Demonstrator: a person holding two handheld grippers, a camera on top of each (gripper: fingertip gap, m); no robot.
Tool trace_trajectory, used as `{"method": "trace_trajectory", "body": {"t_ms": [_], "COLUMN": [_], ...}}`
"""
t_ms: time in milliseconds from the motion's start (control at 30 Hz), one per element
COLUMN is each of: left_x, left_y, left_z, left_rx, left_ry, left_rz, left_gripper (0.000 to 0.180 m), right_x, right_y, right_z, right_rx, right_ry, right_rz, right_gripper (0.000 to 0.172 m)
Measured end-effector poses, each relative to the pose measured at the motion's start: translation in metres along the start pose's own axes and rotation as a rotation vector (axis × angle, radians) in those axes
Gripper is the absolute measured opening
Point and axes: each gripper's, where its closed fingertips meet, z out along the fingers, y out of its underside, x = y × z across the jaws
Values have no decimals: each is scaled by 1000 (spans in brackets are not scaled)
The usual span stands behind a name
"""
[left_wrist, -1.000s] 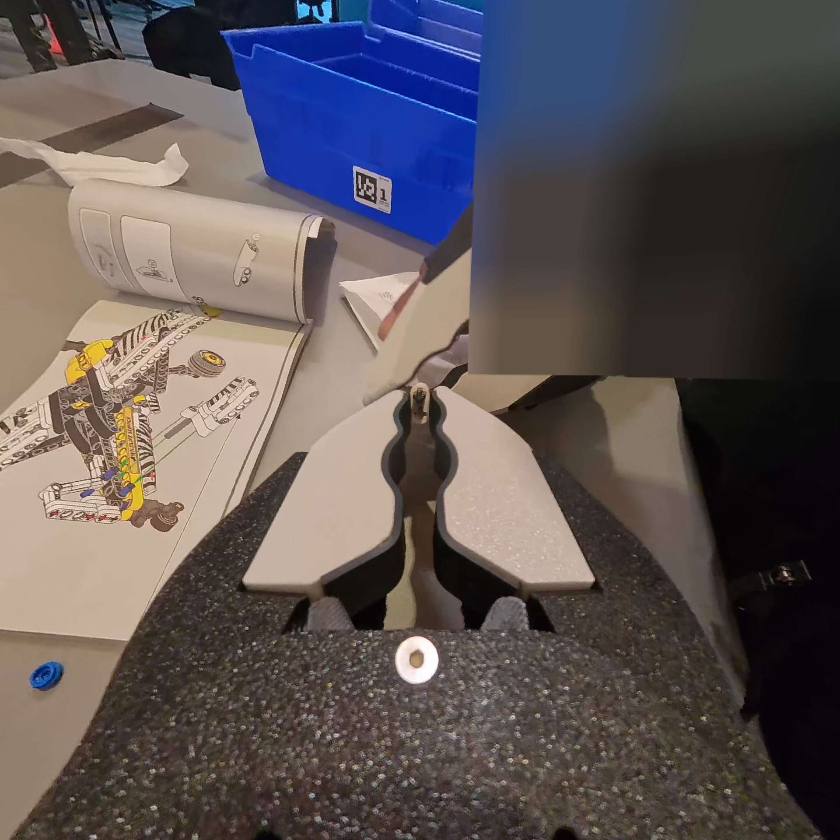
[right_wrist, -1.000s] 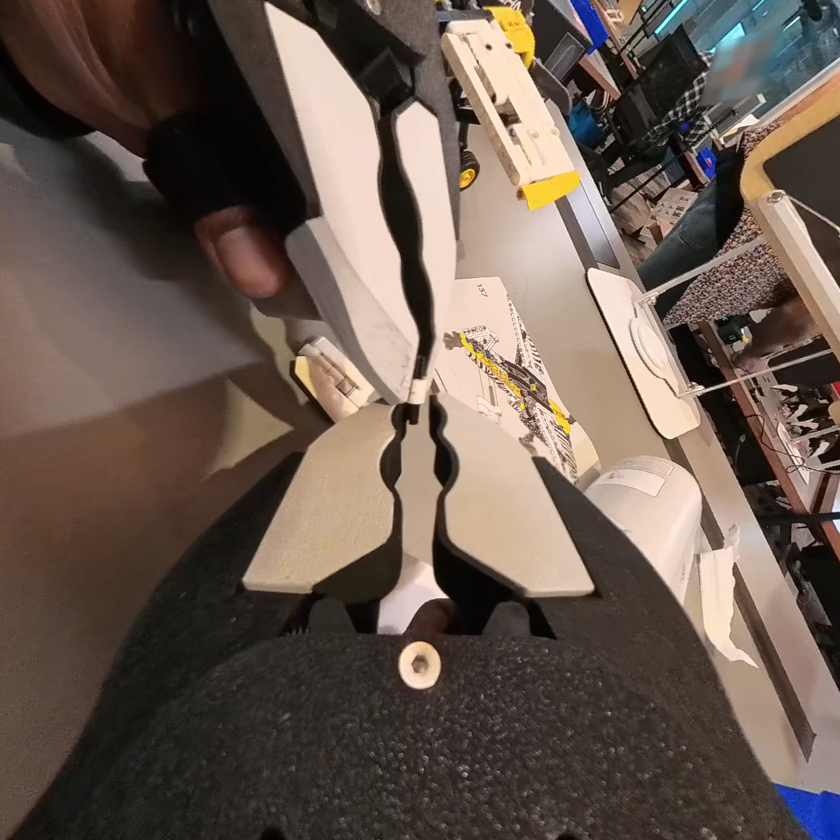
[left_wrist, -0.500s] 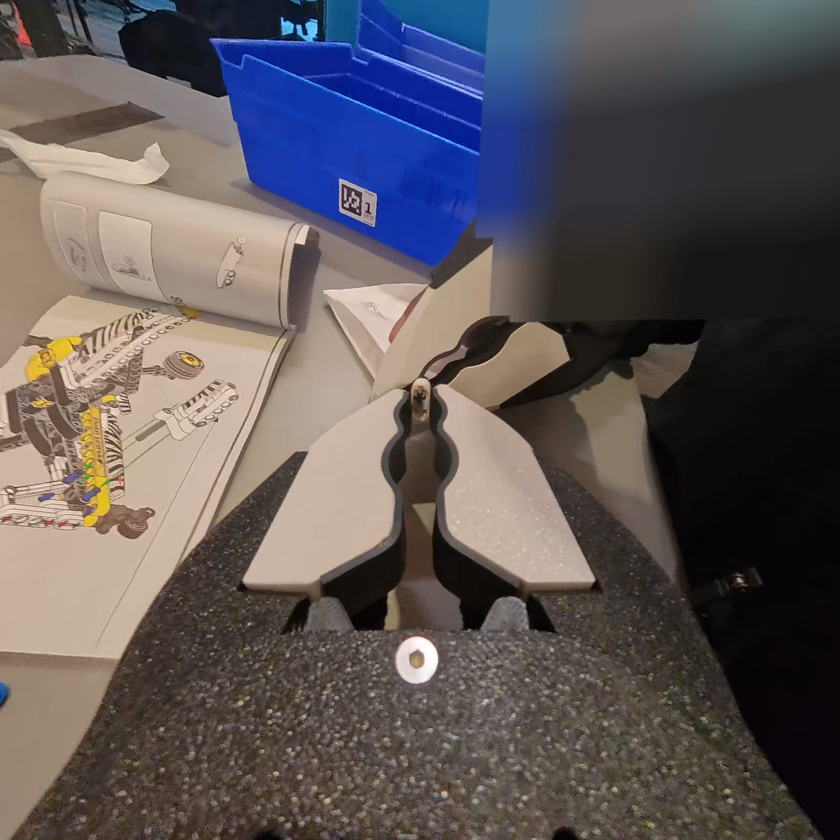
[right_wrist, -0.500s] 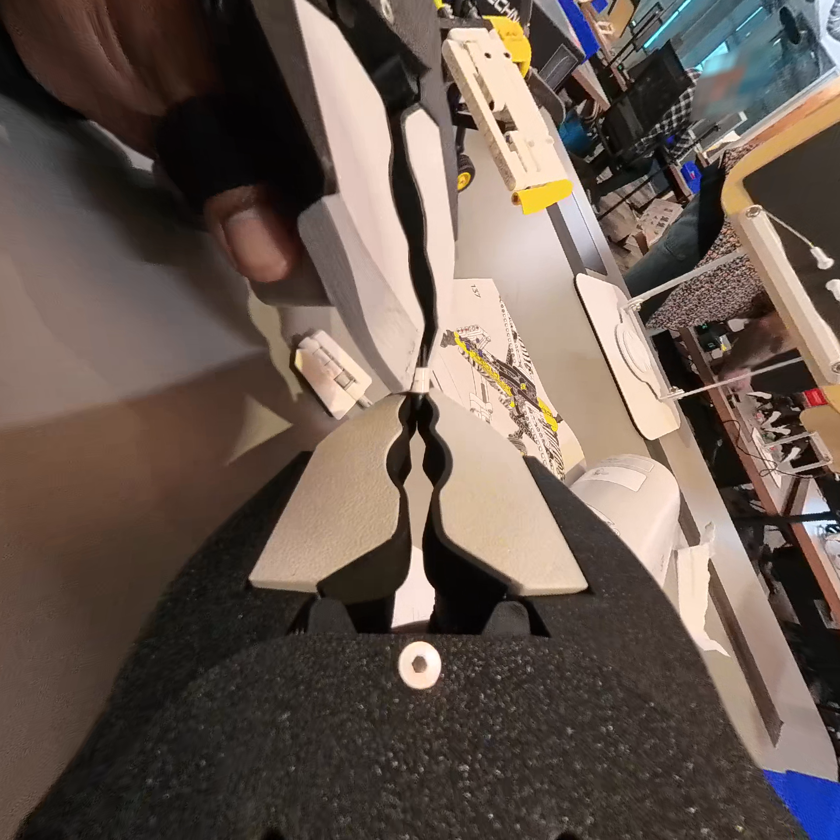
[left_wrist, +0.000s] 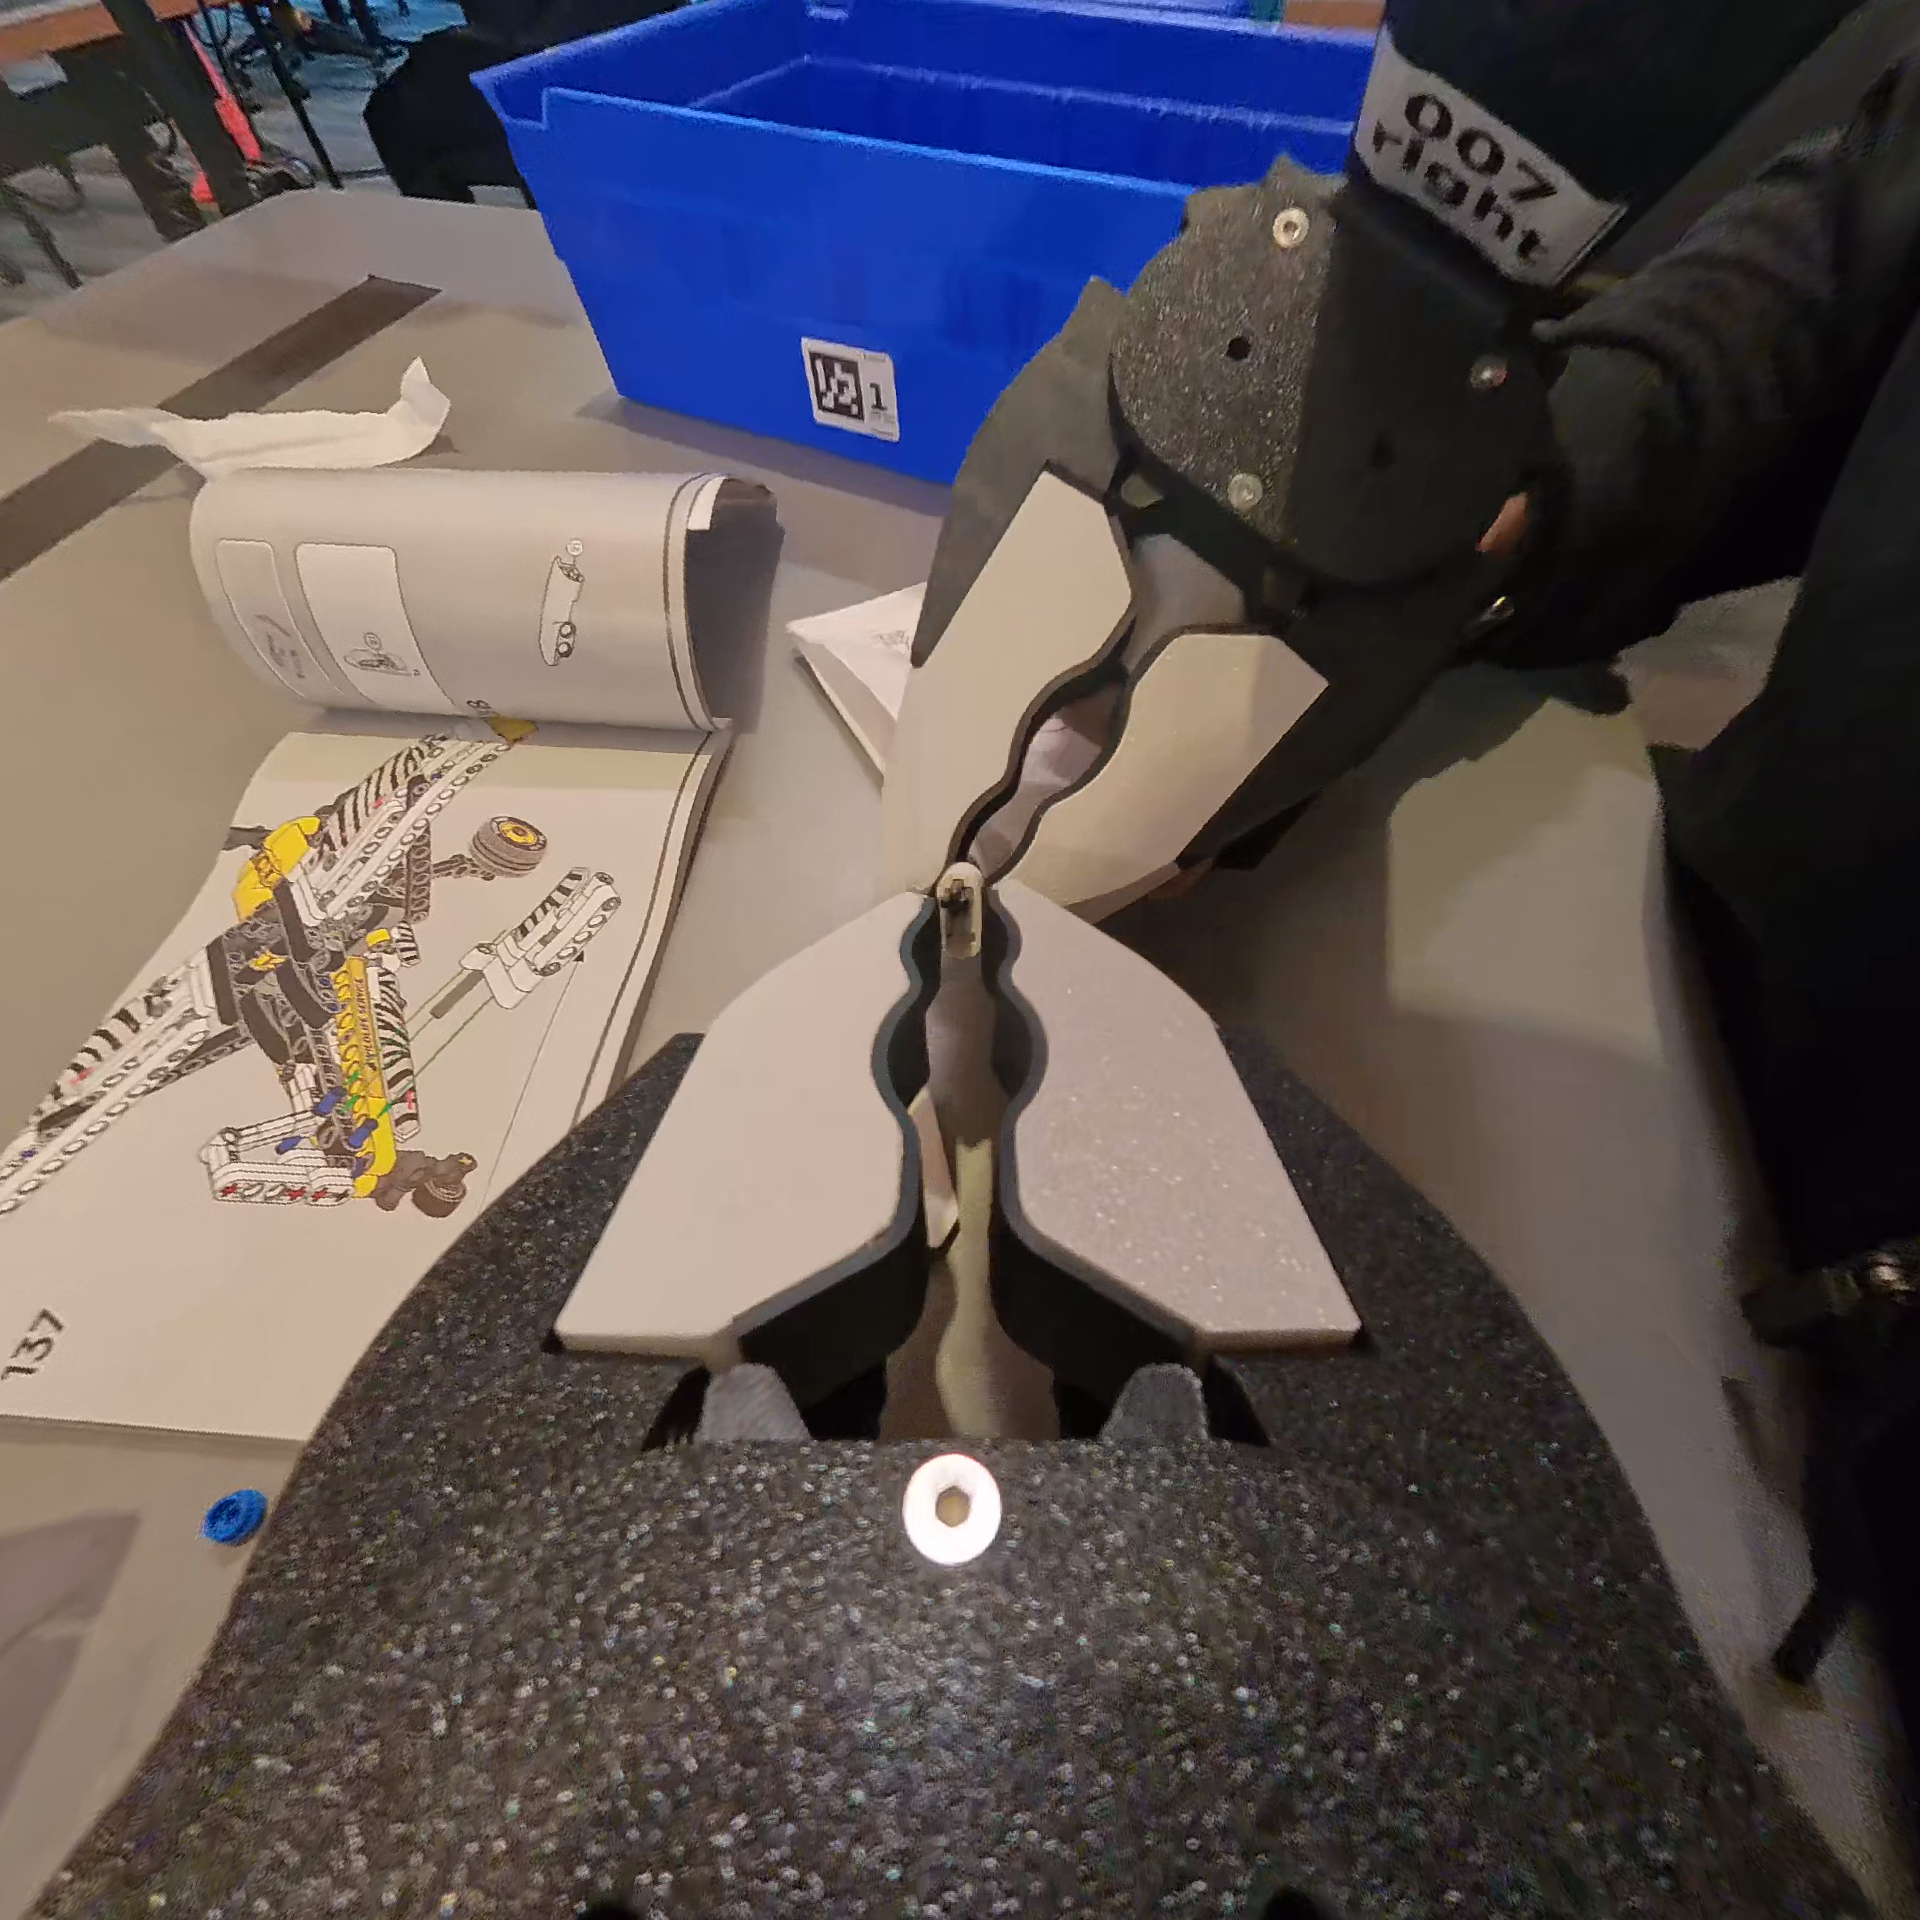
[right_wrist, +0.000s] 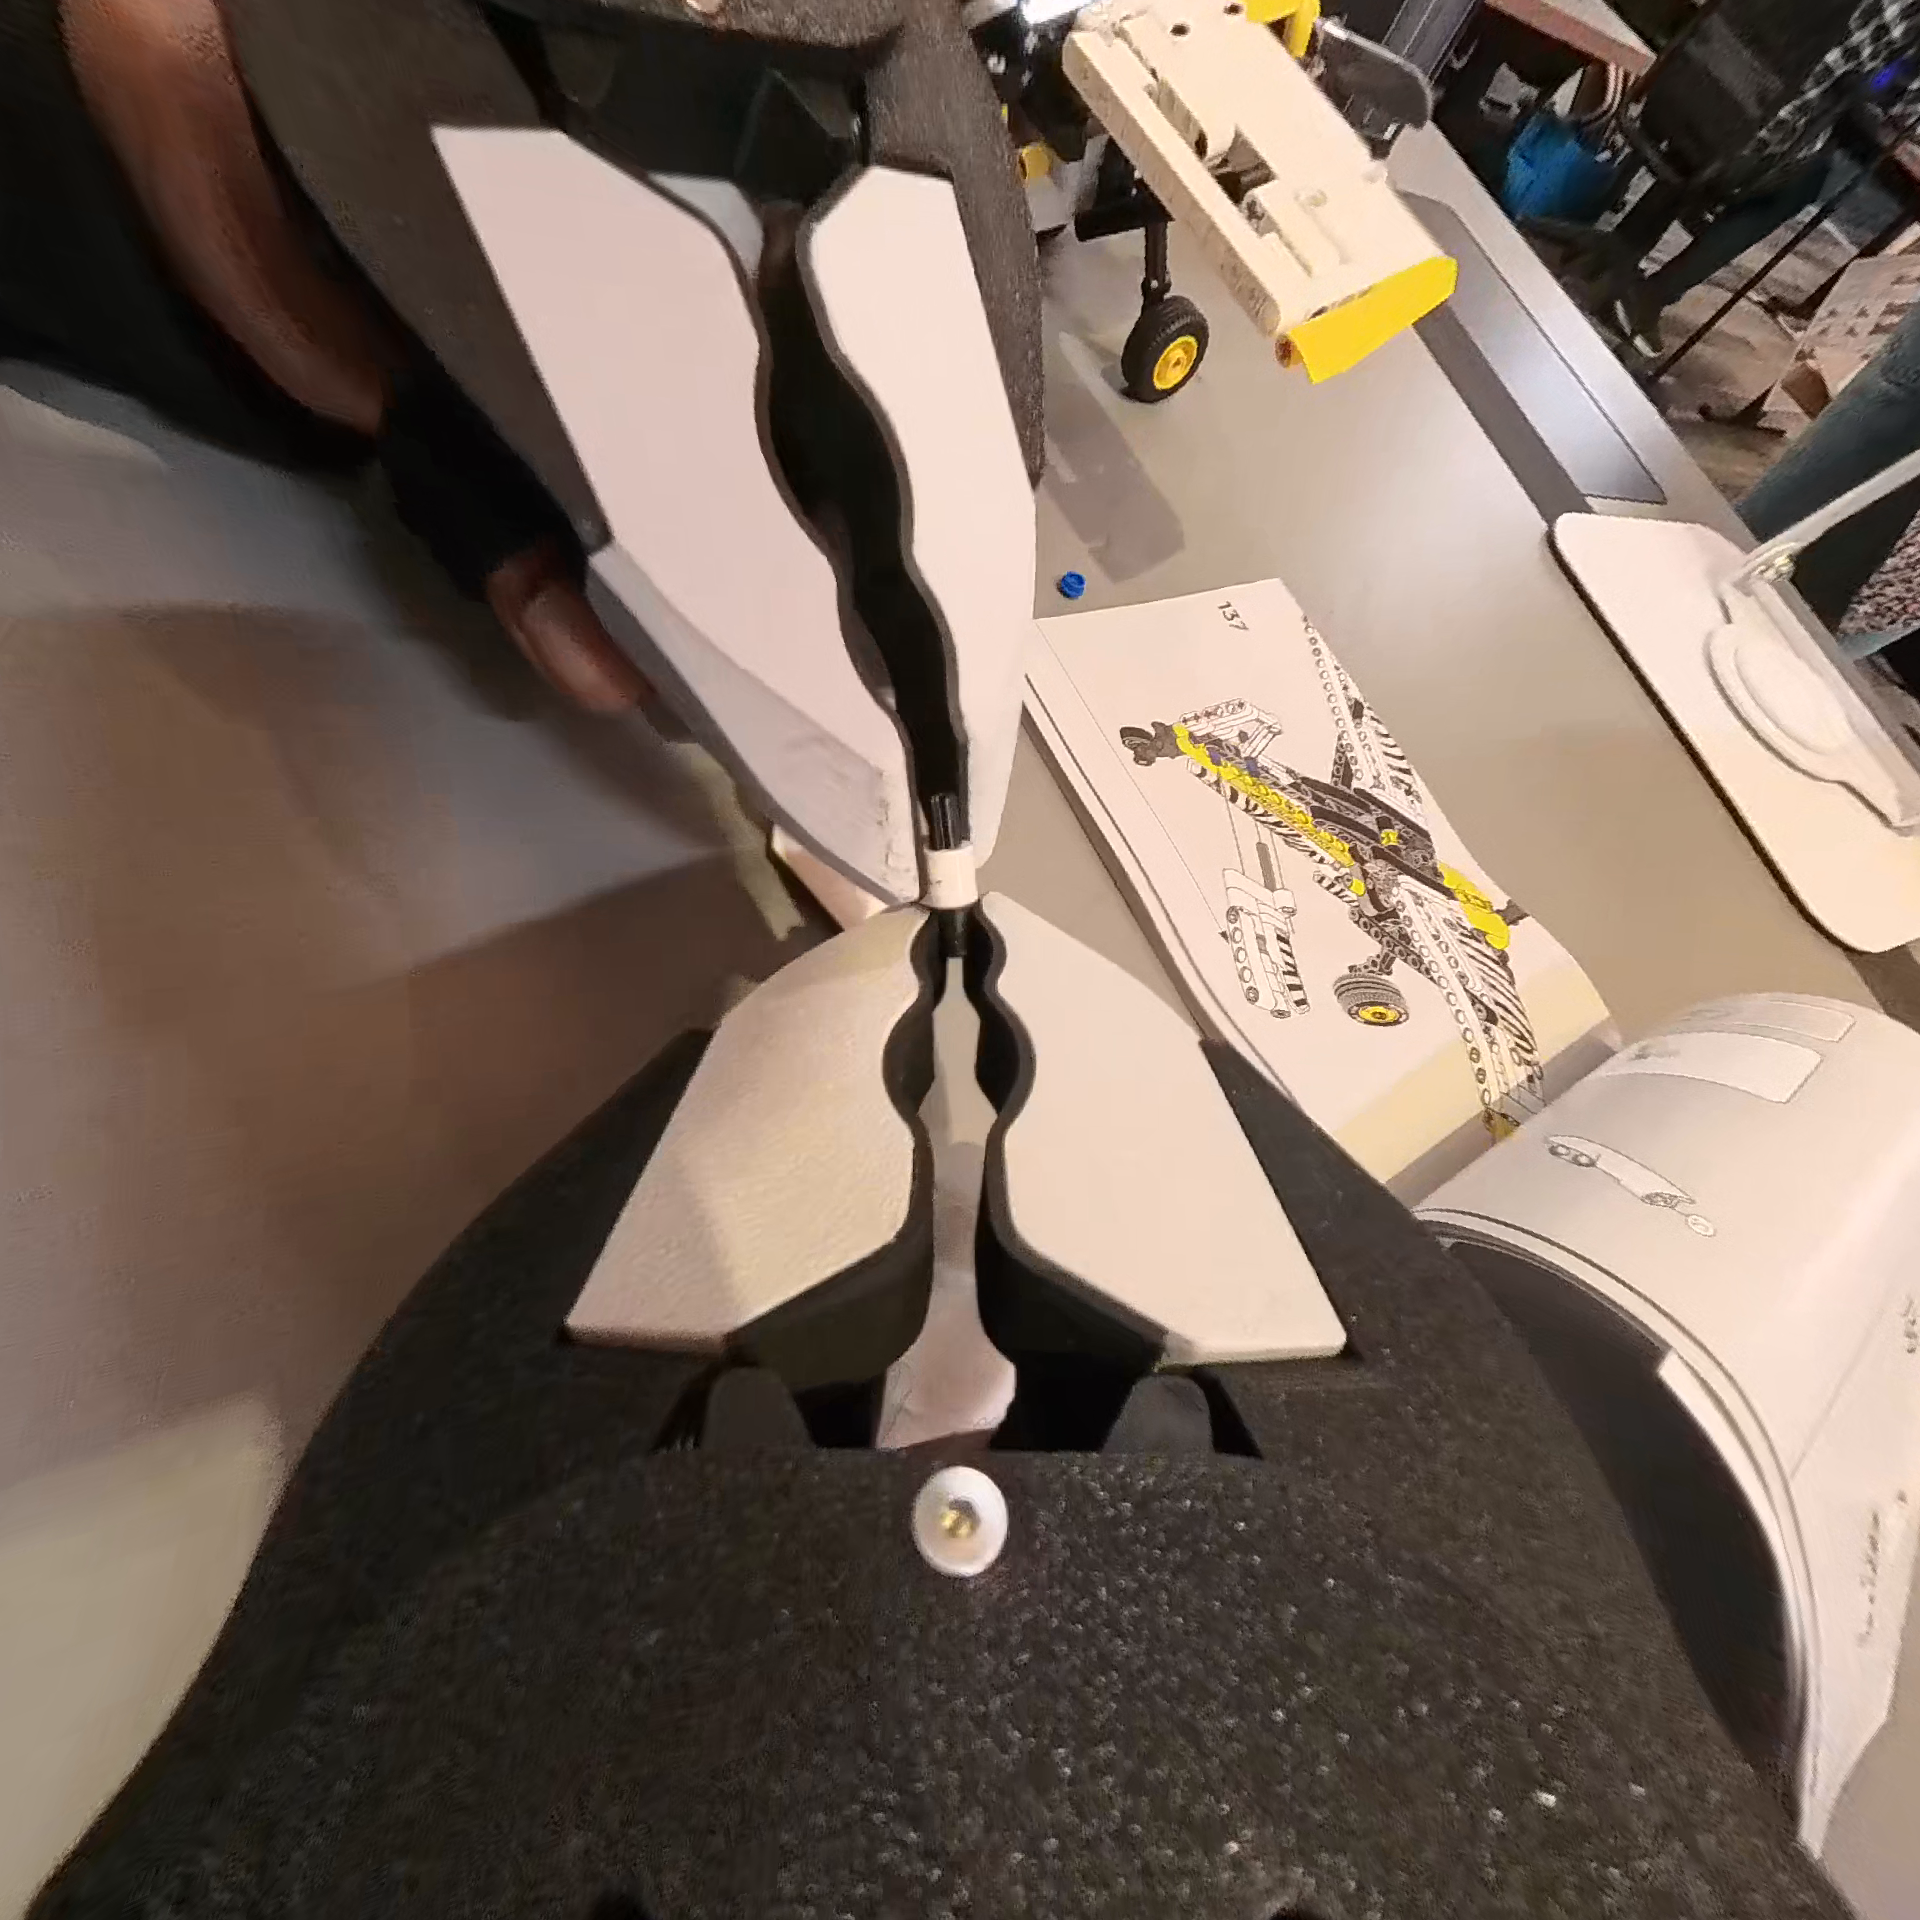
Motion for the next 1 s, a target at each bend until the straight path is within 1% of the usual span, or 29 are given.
{"method": "trace_trajectory", "body": {"t_ms": [100, 133, 200, 267, 333, 400, 433, 467, 500, 600, 667, 833, 1000], "left_x": [-1, -3, -2, 1, 1, 1, 1, 2, 2, 3, 3, 4, 5], "left_y": [4, 5, 6, 6, 8, 10, 11, 11, 12, 13, 10, 6, 3], "left_z": [1, 1, 1, 3, 4, 4, 4, 4, 4, 4, 1, 1, 1], "left_rx": [-31, -43, -52, -59, -71, -84, -93, -101, -110, -125, -114, -103, -71], "left_ry": [-38, -53, -57, -50, -56, -58, -63, -69, -76, -89, -106, -150, -132], "left_rz": [66, 85, 104, 122, 137, 142, 161, 190, 217, 292, 362, 467, 435], "left_gripper": [8, 8, 8, 8, 8, 8, 8, 8, 8, 9, 9, 9, 9], "right_x": [2, 3, 3, -2, -4, -3, -2, -1, -1, -3, -4, -6, -6], "right_y": [1, 2, 3, 4, 6, 7, 8, 8, 9, 9, 6, 4, 1], "right_z": [0, 0, 0, 2, 2, 3, 2, 1, 1, 1, -1, -5, -7], "right_rx": [-18, -25, -37, -50, -68, -89, -99, -106, -112, -117, -97, -50, -13], "right_ry": [52, 65, 65, 49, 65, 73, 80, 92, 91, 68, 48, -4, -19], "right_rz": [-62, -73, -88, -112, -161, -189, -206, -225, -236, -228, -202, -121, -93], "right_gripper": [6, 13, 18, 17, 12, 11, 10, 4, 3, 2, 2, 2, 2]}}
